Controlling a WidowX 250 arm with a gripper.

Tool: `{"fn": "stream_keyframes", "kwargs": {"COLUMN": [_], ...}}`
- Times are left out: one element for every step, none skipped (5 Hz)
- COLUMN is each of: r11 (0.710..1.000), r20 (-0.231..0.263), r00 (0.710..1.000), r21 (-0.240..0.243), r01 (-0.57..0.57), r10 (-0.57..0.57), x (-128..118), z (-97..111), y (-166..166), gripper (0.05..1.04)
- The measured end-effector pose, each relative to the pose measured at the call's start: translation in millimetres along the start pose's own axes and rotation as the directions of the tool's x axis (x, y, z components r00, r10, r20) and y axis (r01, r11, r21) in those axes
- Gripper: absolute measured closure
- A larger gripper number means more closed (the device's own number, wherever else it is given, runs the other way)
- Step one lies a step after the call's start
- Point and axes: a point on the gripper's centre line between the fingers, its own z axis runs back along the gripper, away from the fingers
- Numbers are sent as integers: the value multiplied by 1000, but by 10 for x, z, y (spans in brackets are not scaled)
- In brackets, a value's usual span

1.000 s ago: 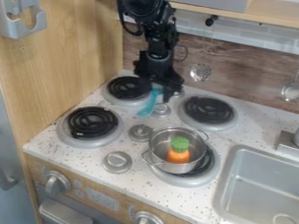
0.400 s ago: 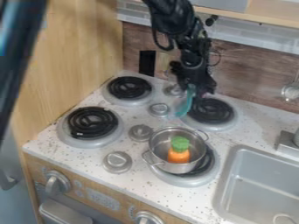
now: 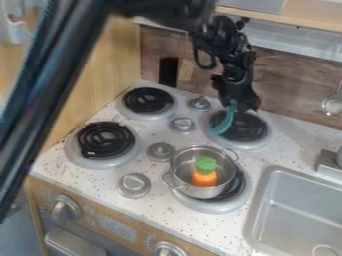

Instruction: Moved the blue object from the left burner to the top right burner

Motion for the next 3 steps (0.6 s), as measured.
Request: {"fn": "stream_keyframes", "kwargs": {"r11": [1000, 999, 994], "r20": [-4, -54, -5], "r00": [1000, 998, 997], "r21": [9, 34, 79], "r01": [-17, -42, -72], "r10": [17, 44, 73], "x": [-4, -264, -215], "z": [-5, -84, 279], "y": [-14, -25, 54], "gripper": [288, 68, 73]}}
